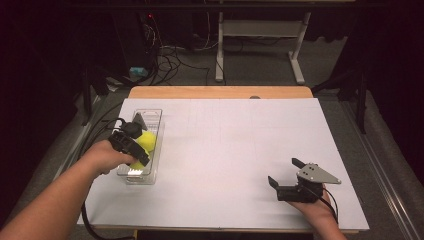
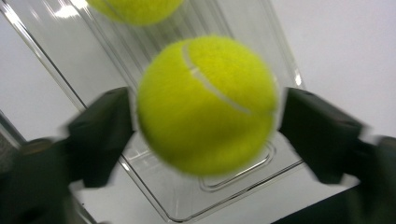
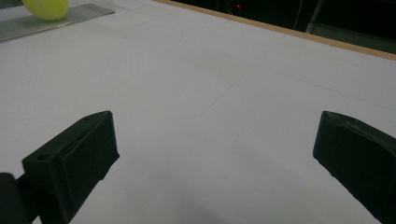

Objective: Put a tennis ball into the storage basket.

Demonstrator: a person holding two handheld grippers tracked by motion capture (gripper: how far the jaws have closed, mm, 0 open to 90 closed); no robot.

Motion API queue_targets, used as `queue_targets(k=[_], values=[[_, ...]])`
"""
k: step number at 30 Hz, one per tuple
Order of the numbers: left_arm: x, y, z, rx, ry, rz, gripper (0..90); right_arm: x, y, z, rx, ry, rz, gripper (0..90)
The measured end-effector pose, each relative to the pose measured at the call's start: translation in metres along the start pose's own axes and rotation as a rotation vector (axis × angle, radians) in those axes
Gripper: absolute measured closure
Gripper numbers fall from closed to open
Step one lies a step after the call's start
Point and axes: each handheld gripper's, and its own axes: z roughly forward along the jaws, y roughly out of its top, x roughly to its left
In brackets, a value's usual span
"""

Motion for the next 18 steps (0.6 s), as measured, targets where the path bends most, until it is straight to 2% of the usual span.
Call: queue_targets(k=[3,4,7,11,18], values=[[-0.002,0.001,-0.008,-0.023,0.008,0.009,2.0,0.000,0.000,0.000,0.001,0.000,0.001,0.0],[-0.003,0.001,-0.012,-0.033,0.011,0.014,0.7,0.000,0.000,0.000,0.002,-0.001,0.001,0.0],[-0.008,0.002,-0.018,-0.058,0.009,0.025,0.6,0.001,0.000,0.000,0.001,0.000,0.000,0.0],[-0.020,0.006,-0.019,-0.066,0.009,0.053,0.6,0.001,0.000,0.001,0.001,-0.003,0.000,0.0],[-0.049,0.022,-0.013,-0.081,-0.004,0.113,0.7,0.001,0.000,0.001,0.002,-0.001,0.002,0.0]])
